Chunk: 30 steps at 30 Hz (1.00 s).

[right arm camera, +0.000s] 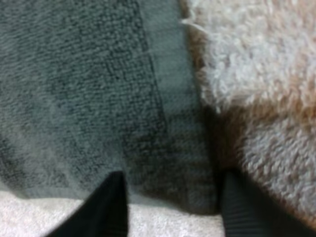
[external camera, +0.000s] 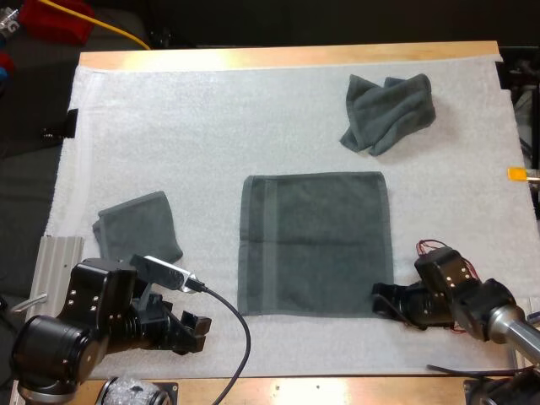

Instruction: Pick towel from pile, fold and stack

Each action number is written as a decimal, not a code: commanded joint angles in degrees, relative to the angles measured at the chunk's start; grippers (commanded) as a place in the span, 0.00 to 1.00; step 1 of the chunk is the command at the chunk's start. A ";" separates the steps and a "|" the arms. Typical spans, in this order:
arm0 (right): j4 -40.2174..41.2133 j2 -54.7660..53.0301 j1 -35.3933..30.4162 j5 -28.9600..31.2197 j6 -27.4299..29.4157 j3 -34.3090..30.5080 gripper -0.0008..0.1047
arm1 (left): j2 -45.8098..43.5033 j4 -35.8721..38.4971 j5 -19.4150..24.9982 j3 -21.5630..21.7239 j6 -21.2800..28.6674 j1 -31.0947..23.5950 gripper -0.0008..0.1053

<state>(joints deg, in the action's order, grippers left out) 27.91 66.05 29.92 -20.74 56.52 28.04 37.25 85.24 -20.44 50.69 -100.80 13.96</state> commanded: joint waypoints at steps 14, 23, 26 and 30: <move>0.26 -0.12 0.09 0.01 -1.16 -0.56 0.02 | 0.33 -0.62 0.02 0.09 -0.21 0.22 0.63; 1.06 -2.16 0.09 0.10 -1.04 -0.56 0.02 | 5.83 -7.94 -11.65 -3.99 -4.45 0.22 0.63; 1.06 -2.16 0.09 0.07 -1.04 -0.56 0.02 | 8.05 -10.22 -11.23 -6.57 -4.81 0.22 0.63; 1.06 -2.16 0.09 0.07 -1.04 -0.56 0.02 | 10.33 -14.52 -11.24 -10.92 -6.08 0.22 0.63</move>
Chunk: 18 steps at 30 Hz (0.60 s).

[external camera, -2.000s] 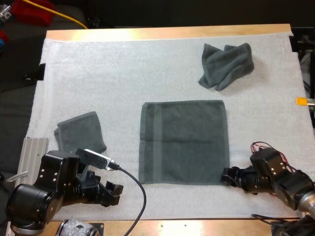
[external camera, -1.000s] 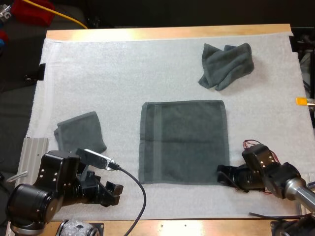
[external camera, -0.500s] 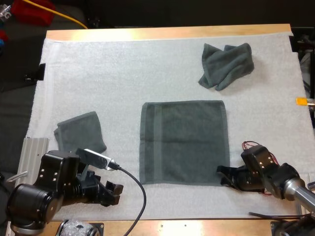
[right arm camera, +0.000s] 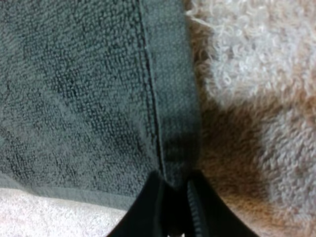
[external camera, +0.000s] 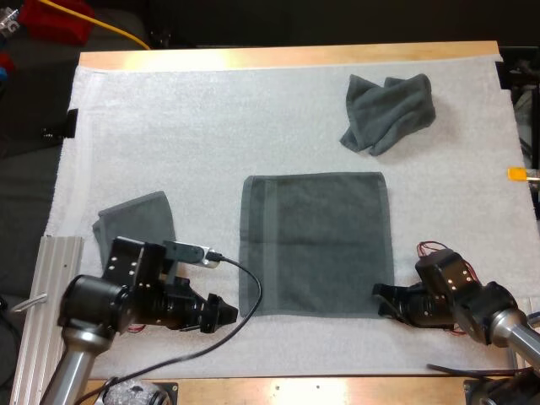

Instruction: Pick towel from pile, fold and stack

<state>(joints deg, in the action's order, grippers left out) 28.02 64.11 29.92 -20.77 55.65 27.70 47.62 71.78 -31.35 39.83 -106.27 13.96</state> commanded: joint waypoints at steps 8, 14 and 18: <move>0.95 -0.22 0.09 0.10 -0.17 -0.23 0.02 | 4.32 -11.59 -0.69 -6.69 -4.78 0.22 0.63; 0.95 -0.22 0.09 0.10 -0.17 -0.23 0.02 | 10.52 -16.20 -0.69 -7.48 -5.81 0.22 0.63; 0.95 -0.22 0.09 0.10 -0.17 -0.23 0.02 | 15.73 -17.40 -0.69 -7.48 -5.81 0.22 0.63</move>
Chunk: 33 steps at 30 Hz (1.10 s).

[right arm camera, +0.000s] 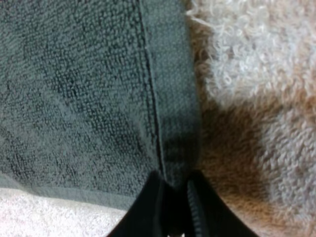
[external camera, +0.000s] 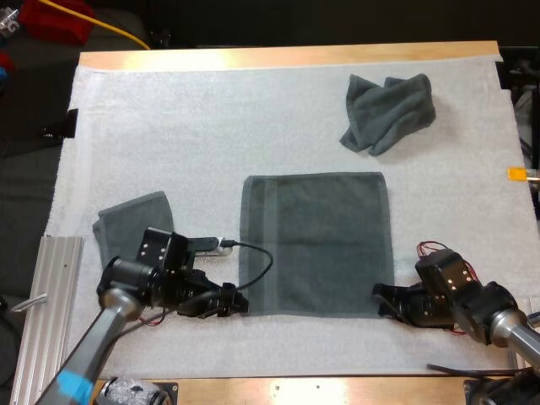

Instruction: Pick towel from pile, fold and stack

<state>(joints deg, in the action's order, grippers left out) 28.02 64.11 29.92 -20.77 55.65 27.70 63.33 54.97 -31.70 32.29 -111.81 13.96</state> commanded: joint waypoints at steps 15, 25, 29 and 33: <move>0.95 -0.22 0.09 0.21 -0.17 -0.23 0.02 | 14.61 -9.03 -5.51 0.05 -1.44 0.34 0.63; 0.95 -0.22 0.09 0.36 -0.17 -0.23 0.02 | 21.72 -11.75 -11.71 0.05 -1.46 0.34 0.63; 0.69 -0.22 0.09 0.48 -0.17 -0.23 0.02 | 23.00 -11.75 -12.82 0.05 -1.46 0.86 0.63; 0.25 -0.22 0.09 0.62 -0.17 -0.23 0.02 | 23.05 -12.98 -12.82 0.05 -1.46 3.44 0.63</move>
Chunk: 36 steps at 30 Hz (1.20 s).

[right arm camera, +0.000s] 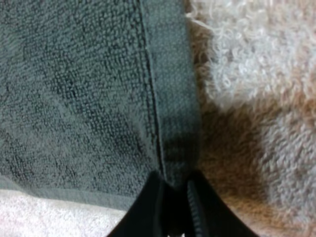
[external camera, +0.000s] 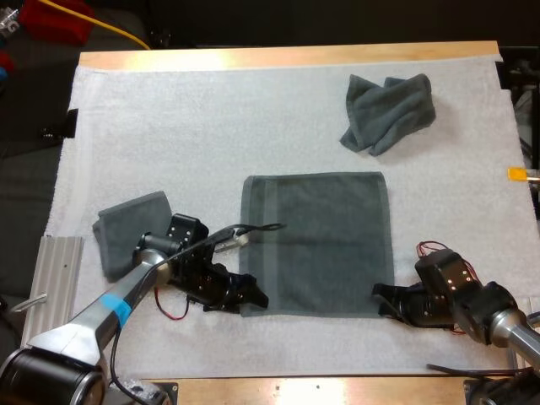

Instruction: Pick towel from pile, fold and stack

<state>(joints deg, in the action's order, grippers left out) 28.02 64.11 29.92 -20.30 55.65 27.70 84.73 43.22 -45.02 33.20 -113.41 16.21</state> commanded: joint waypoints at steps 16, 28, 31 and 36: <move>0.15 -0.22 0.09 0.95 -0.17 -0.23 0.02 | 1.65 -1.70 4.87 -0.86 0.31 3.27 0.18; 2.02 -1.05 0.30 -0.67 1.15 2.88 0.02 | -5.53 1.81 7.11 -0.53 3.92 3.27 0.01; 6.62 -2.12 1.54 3.24 3.59 5.44 0.02 | -8.87 3.35 7.24 -0.53 4.87 3.42 0.01; 12.72 -3.33 4.90 7.32 6.03 8.75 0.02 | -13.21 5.54 9.17 -0.53 5.30 5.94 0.01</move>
<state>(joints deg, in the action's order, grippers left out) 39.00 61.08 34.68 -13.51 60.82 36.19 71.92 47.80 -36.32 32.63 -108.46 21.94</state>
